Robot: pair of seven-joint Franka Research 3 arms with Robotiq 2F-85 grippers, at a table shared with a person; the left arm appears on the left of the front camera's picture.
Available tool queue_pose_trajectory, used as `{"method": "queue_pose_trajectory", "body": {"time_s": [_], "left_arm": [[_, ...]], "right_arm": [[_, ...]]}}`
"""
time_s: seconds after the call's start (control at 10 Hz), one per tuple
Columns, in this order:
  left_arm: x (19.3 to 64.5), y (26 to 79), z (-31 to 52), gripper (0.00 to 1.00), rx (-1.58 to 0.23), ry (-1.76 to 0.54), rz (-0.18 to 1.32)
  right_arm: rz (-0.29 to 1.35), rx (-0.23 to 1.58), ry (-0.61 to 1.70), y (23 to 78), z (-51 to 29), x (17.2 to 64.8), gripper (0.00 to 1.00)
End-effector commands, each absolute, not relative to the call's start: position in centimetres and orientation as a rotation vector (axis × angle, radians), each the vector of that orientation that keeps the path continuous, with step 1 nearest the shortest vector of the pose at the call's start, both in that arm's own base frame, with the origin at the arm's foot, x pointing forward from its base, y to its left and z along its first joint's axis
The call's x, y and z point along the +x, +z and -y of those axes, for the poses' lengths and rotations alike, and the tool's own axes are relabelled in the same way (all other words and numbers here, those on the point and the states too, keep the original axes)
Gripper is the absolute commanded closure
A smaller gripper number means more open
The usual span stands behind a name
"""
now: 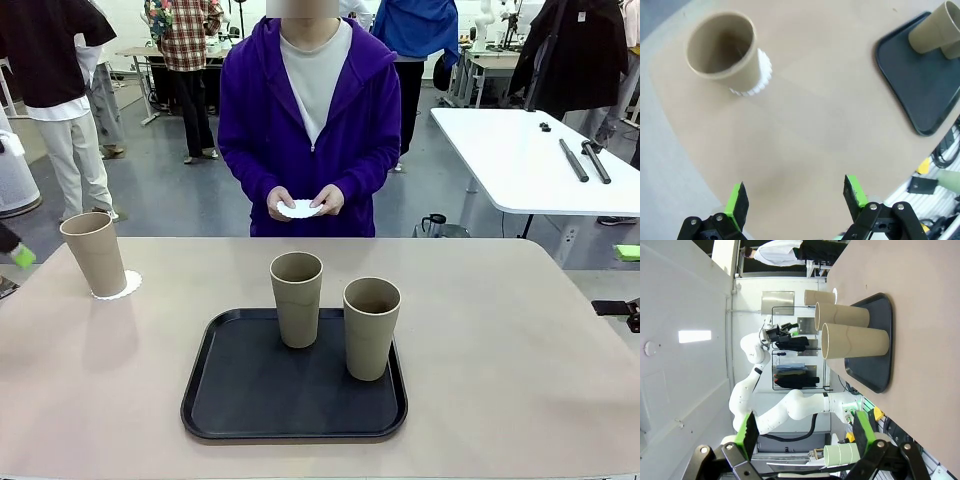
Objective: Place coasters on the table and set cups on them.
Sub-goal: Take one Reusable plastic cup from the Flat Tray and place it on a coaster set by the human.
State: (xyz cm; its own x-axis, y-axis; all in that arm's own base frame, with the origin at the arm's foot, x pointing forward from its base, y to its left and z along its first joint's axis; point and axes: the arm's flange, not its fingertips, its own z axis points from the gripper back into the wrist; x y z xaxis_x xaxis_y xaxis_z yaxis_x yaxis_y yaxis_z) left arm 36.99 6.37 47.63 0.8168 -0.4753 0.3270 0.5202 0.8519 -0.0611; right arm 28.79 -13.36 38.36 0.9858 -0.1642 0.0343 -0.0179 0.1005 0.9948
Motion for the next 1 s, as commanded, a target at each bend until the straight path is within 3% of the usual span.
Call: {"method": "queue_pose_trajectory", "body": {"time_s": [0.0, 0.3, 0.6, 0.7, 0.9], "left_arm": [[34.9, 48.0, -5.6, 0.00, -0.159, -0.466, 0.237], [35.1, 46.8, -5.8, 0.00, -0.181, -0.477, 0.252], [37.7, 48.0, -11.7, 0.00, -0.791, -0.459, 0.196], [39.2, 48.1, -13.4, 0.00, -0.929, -0.478, 0.145], [40.8, 46.7, -16.9, 0.00, -1.070, -0.441, 0.185]], "right_arm": [[0.162, 1.478, -0.110, 38.5, 13.4, 28.9, 0.00], [0.162, 1.478, -0.110, 38.5, 13.4, 28.9, 0.00], [0.162, 1.478, -0.110, 38.5, 13.4, 28.9, 0.00], [0.162, 1.478, -0.110, 38.5, 13.4, 28.9, 0.00], [0.162, 1.478, -0.110, 38.5, 13.4, 28.9, 0.00]]}}
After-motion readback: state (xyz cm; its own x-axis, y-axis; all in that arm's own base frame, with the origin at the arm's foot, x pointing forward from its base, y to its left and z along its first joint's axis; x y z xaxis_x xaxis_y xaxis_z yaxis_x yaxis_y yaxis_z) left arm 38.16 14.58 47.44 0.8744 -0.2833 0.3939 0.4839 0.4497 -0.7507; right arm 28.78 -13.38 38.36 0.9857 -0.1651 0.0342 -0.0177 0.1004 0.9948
